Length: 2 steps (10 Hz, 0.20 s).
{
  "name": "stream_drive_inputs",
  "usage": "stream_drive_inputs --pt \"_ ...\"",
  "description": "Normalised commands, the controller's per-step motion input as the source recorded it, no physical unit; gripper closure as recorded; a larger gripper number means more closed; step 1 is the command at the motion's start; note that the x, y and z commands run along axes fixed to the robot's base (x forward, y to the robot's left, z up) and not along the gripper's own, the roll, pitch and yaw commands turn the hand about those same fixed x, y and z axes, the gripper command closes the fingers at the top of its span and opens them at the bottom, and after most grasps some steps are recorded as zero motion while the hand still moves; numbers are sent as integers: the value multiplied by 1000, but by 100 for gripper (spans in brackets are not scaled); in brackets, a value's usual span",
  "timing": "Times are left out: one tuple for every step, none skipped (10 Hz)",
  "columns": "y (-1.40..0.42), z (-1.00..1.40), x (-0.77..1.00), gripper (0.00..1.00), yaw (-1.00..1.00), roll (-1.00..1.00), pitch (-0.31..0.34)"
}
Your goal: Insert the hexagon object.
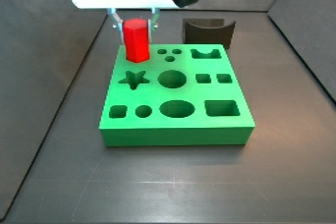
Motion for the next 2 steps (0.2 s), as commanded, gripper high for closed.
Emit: stream_drive_inputs --pt "0 0 34 100 -29 -43 7" --pt "0 0 0 100 0 0 0"
